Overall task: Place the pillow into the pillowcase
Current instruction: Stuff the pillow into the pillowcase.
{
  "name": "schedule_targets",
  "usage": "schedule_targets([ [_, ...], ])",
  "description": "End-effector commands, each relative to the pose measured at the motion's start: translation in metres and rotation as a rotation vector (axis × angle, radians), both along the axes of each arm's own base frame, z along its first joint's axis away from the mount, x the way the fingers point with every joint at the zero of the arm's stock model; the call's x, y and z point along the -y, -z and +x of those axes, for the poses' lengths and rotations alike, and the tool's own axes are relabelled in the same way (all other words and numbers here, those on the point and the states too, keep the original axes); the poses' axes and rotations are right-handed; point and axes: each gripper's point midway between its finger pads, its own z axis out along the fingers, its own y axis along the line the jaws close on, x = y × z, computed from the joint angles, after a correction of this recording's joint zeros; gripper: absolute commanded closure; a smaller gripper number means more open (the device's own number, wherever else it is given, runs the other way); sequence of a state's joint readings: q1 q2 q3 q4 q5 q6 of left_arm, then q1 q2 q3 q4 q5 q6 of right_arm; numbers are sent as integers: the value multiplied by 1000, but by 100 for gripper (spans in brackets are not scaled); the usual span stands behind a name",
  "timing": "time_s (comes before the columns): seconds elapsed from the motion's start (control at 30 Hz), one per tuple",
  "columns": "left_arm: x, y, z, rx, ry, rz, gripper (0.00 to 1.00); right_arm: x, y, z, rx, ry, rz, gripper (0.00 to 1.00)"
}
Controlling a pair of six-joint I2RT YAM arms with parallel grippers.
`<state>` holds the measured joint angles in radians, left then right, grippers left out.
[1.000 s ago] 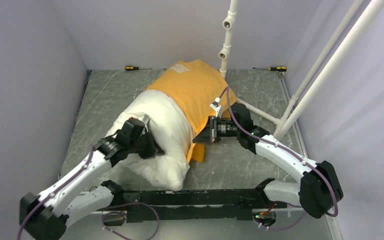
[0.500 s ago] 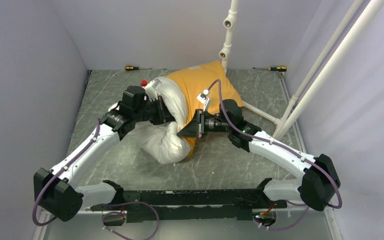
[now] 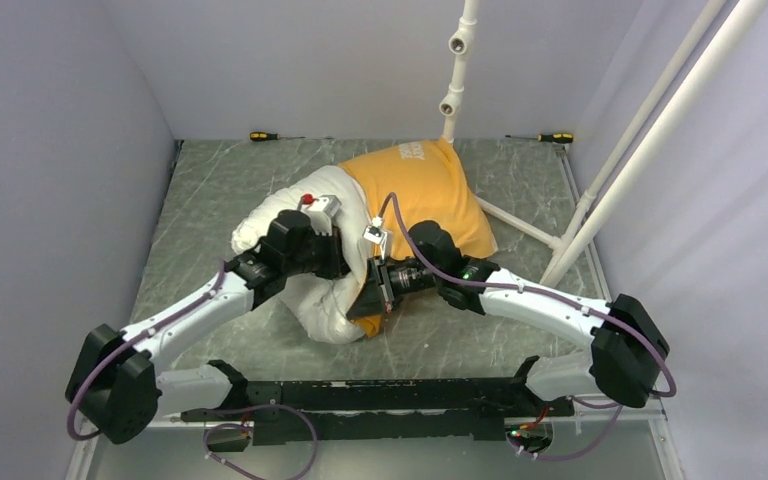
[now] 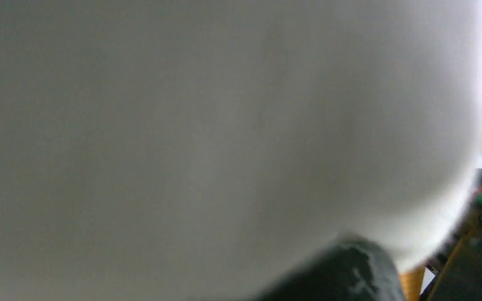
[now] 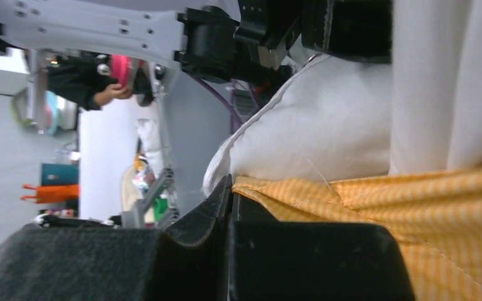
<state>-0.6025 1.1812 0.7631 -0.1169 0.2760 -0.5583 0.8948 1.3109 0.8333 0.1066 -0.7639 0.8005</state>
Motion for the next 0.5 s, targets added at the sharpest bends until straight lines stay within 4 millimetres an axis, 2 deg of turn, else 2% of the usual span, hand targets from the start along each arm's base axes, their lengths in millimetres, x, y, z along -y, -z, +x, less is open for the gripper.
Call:
schedule_targets([
  [0.0, 63, -15, 18, 200, 113, -129, 100, 2, -44, -82, 103, -381, 112, 100],
  [0.07, 74, 2, 10, 185, 124, -101, 100, -1, -21, -63, 115, -254, -16, 96],
  [0.1, 76, 9, 7, 172, 122, -94, 100, 0, -11, -54, 123, -190, -77, 91],
  [0.13, 76, 17, 5, 153, 108, -86, 100, 4, -3, -39, 146, -92, -148, 75],
  [0.17, 73, 23, 5, 140, 91, -79, 100, 12, 4, -31, 151, -22, -211, 53],
  [0.2, 69, 28, 4, 133, 71, -72, 100, 20, 7, -25, 155, 36, -252, 40],
  [0.23, 65, 32, 5, 125, 47, -65, 100, 27, 6, -19, 170, 92, -280, 33],
  [0.33, 53, 40, 5, 116, -7, -39, 100, 51, -11, -9, 218, 207, -328, 25],
  [0.47, 47, 39, 4, 106, -32, -28, 100, 79, -48, 9, 299, 369, -346, 25],
])
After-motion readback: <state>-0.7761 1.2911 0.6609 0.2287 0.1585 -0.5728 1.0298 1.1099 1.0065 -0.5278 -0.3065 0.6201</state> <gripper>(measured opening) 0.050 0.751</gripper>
